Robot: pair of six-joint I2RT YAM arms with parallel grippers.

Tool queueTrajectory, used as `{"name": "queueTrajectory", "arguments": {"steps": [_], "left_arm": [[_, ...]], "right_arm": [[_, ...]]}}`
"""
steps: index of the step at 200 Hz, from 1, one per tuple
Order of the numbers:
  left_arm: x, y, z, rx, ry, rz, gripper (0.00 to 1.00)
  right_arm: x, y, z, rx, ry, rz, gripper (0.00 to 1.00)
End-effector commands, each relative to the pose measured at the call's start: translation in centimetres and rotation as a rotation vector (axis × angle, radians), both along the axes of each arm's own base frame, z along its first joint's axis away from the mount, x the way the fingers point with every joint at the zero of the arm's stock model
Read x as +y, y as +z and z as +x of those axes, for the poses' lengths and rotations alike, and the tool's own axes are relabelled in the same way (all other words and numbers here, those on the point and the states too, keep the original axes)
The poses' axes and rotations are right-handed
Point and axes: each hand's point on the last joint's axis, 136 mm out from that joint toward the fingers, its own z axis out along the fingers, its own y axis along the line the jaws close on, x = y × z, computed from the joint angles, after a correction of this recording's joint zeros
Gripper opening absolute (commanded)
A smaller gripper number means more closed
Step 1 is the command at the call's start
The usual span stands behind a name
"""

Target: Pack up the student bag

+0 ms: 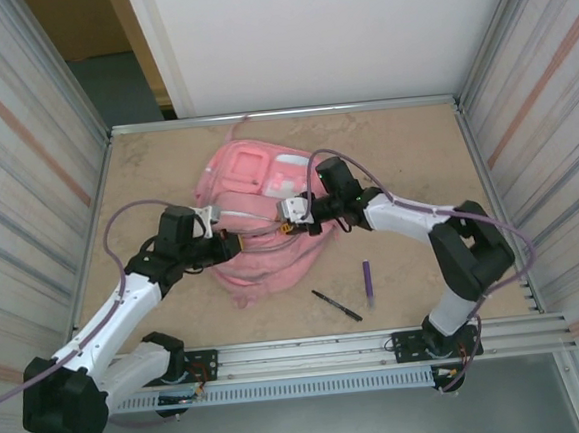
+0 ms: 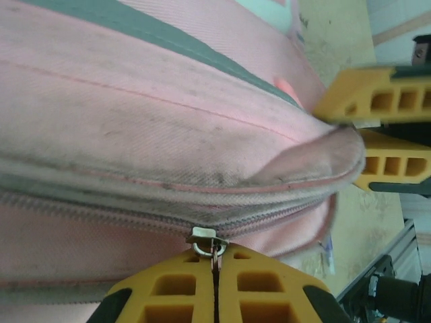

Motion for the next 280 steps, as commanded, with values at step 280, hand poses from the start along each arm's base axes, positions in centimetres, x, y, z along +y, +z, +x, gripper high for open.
{"name": "queueTrajectory", "arguments": {"steps": [280], "left_arm": [[-2.2, 0.5, -1.4, -0.159, -0.098, 0.143, 0.0]], "right_arm": [[0.5, 2.1, -3.7, 0.086, -0.024, 0.039, 0.42]]}}
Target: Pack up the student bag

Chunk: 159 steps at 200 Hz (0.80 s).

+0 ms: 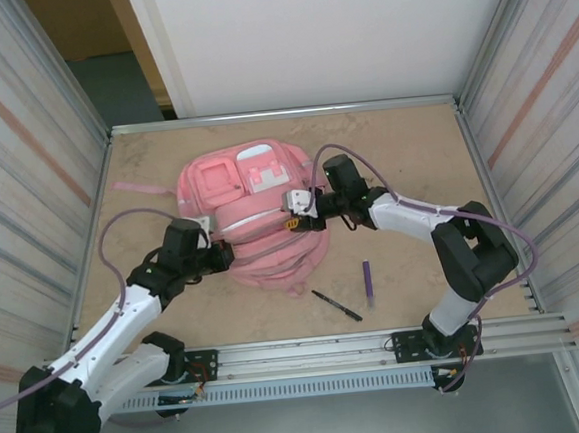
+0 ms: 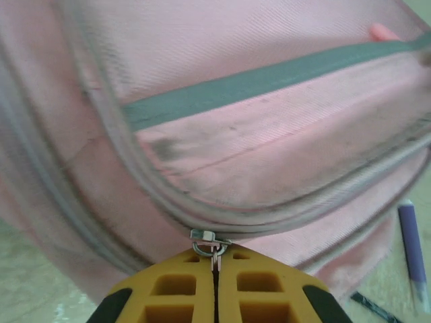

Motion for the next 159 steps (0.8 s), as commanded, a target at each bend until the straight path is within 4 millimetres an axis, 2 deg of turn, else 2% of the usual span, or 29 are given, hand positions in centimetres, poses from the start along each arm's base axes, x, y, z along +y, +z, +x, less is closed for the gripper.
{"name": "queueTrajectory", "arguments": {"steps": [1, 19, 46, 70, 85, 102, 113, 138, 159], "left_arm": [[-4.3, 3.3, -0.8, -0.079, -0.174, -0.034, 0.0], [-6.3, 4.7, -1.2, -0.139, -0.217, -0.02, 0.0], [-8.9, 6.2, -1.5, -0.166, -0.261, -0.109, 0.0], [-9.5, 6.7, -1.5, -0.175, -0.262, -0.129, 0.0], [-9.3, 6.7, -1.5, -0.185, -0.261, -0.119, 0.0], [-7.7, 5.7, -1.2, -0.182, -0.196, -0.053, 0.0], [-5.9, 4.7, -0.8, -0.168, -0.12, 0.001, 0.0], [0.5, 1.1, 0.0, -0.039, 0.129, 0.142, 0.0], [3.1, -1.7, 0.6, 0.06, 0.196, 0.102, 0.0]], "right_arm": [[1.5, 1.9, -3.5, 0.027, 0.062, 0.047, 0.42], [2.1, 2.0, -4.7, 0.006, 0.05, 0.02, 0.42], [2.6, 1.7, -5.5, -0.031, 0.034, -0.012, 0.42], [2.6, -0.2, -5.5, -0.057, 0.017, -0.096, 0.41], [2.5, -0.8, -5.4, -0.085, 0.003, -0.117, 0.31], [2.1, -0.7, -5.1, -0.109, -0.011, -0.137, 0.08], [1.9, -0.2, -5.2, -0.13, 0.0, -0.138, 0.01], [1.5, 1.2, -5.3, -0.163, 0.04, -0.1, 0.0], [1.4, 2.0, -5.6, -0.19, 0.08, -0.103, 0.0]]}}
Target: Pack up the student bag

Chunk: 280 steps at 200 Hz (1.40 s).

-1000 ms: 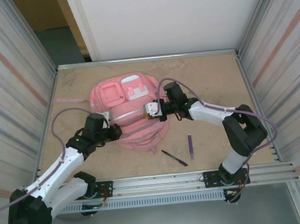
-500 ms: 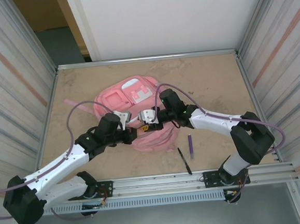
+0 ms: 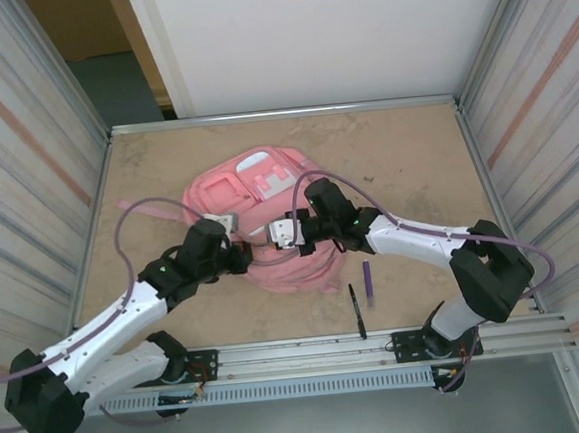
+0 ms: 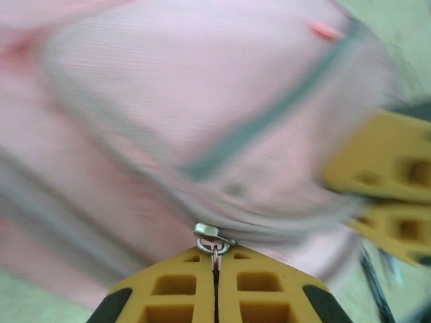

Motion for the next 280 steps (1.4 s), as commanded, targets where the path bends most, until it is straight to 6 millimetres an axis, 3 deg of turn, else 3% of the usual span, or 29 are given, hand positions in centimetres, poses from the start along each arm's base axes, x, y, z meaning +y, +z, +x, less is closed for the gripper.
{"name": "queueTrajectory", "arguments": {"steps": [1, 18, 33, 64, 91, 107, 116, 133, 144, 150, 154, 156, 186, 207, 217, 233, 246, 266, 280], "left_arm": [[5.7, -3.9, 0.8, 0.116, 0.211, 0.057, 0.0], [6.7, -5.7, 1.6, 0.195, 0.246, -0.023, 0.0], [7.7, -6.8, 2.6, 0.23, 0.27, 0.015, 0.0], [8.7, -7.2, 5.3, 0.201, 0.274, 0.107, 0.0], [9.7, -7.2, 6.1, 0.181, 0.285, 0.133, 0.12], [9.5, -6.3, 6.3, 0.137, 0.264, 0.122, 0.37], [9.0, -5.7, 6.3, 0.104, 0.23, 0.099, 0.46], [8.9, -5.1, 6.0, 0.044, 0.212, 0.099, 0.51], [9.8, -5.1, 5.8, 0.031, 0.242, 0.14, 0.55], [10.3, -5.2, 5.7, 0.035, 0.255, 0.163, 0.56], [10.5, -5.1, 5.6, 0.033, 0.262, 0.172, 0.56], [10.5, -5.1, 5.5, 0.034, 0.261, 0.172, 0.56], [9.1, -3.9, 5.4, -0.046, 0.219, 0.104, 0.57], [7.1, -1.2, 5.2, -0.201, 0.108, 0.164, 0.57], [5.2, 0.6, 4.8, -0.301, -0.001, 0.17, 0.57], [3.1, 3.2, 4.2, -0.442, -0.11, 0.168, 0.58], [2.2, 5.2, 3.8, -0.539, -0.153, 0.173, 0.58], [0.6, 7.3, 3.0, -0.692, -0.253, 0.196, 0.58], [0.2, 7.2, 2.9, -0.745, -0.296, 0.266, 0.59]], "right_arm": [[-1.3, 0.8, -0.1, -0.036, 0.023, -0.029, 0.0], [-1.0, 0.0, -0.2, -0.055, 0.05, -0.066, 0.0], [-0.4, -0.3, -0.7, -0.05, 0.081, -0.107, 0.0], [0.3, -0.5, -1.6, -0.05, 0.124, -0.119, 0.0], [0.0, -0.2, -1.7, -0.08, 0.124, -0.154, 0.0], [0.1, 0.2, -1.0, -0.102, 0.099, -0.137, 0.0], [0.2, 0.5, -0.3, -0.111, 0.07, -0.124, 0.11], [0.3, 0.7, 0.3, -0.093, 0.034, -0.118, 0.38], [0.3, 0.7, -0.3, -0.061, 0.044, -0.13, 0.46], [0.3, 0.8, -0.6, -0.055, 0.037, -0.133, 0.65], [0.3, 0.8, -0.8, -0.053, 0.028, -0.135, 0.95], [0.3, 0.9, -0.7, -0.054, 0.018, -0.137, 0.99], [-0.8, 3.5, -1.0, -0.046, -0.198, -0.044, 0.99], [-3.2, 6.4, 0.4, 0.041, -0.491, 0.124, 0.99], [-5.5, 7.2, 1.8, 0.142, -0.687, 0.181, 0.99], [-10.8, 6.9, 3.3, 0.374, -1.07, 0.207, 0.99], [-15.8, 5.1, 2.8, 0.637, -1.399, 0.197, 0.99], [-16.9, 1.4, 0.1, 1.068, -1.415, 0.123, 0.99], [-18.7, -1.2, -1.9, 1.194, -1.528, 0.059, 0.99]]}}
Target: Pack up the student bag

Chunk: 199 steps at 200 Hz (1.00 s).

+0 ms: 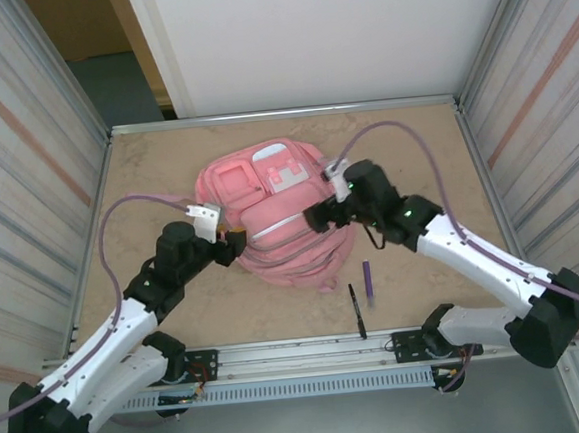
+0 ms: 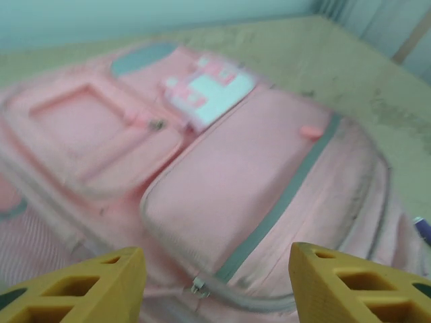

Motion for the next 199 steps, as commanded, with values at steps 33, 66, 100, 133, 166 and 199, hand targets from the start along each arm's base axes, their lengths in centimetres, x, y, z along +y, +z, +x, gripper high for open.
{"name": "queueTrajectory", "arguments": {"steps": [33, 66, 100, 133, 166, 199], "left_arm": [[-1.5, 0.3, 0.9, -0.196, -0.103, 0.217, 0.59], [-4.3, -0.3, -0.4, -0.238, -0.272, 0.246, 0.59], [-7.0, -2.8, -3.2, -0.277, -0.499, 0.392, 0.6], [-6.1, -4.9, -2.5, -0.27, -0.482, 0.514, 0.61], [-5.7, -5.7, -0.7, -0.255, -0.42, 0.582, 0.62], [-6.4, -5.7, 0.4, -0.24, -0.407, 0.578, 0.61]], "right_arm": [[-7.2, -10.6, -10.2, 0.651, -0.425, -0.034, 0.87], [-8.3, -12.6, -12.5, 0.681, -0.417, -0.108, 0.74], [-6.3, -14.1, -14.4, 0.663, -0.35, -0.177, 0.68], [-5.3, -16.7, -16.2, 0.683, -0.311, -0.273, 0.63], [-3.6, -19.0, -17.8, 0.726, -0.275, -0.282, 0.57], [-2.9, -21.3, -18.7, 0.725, -0.282, -0.353, 0.46]]}}
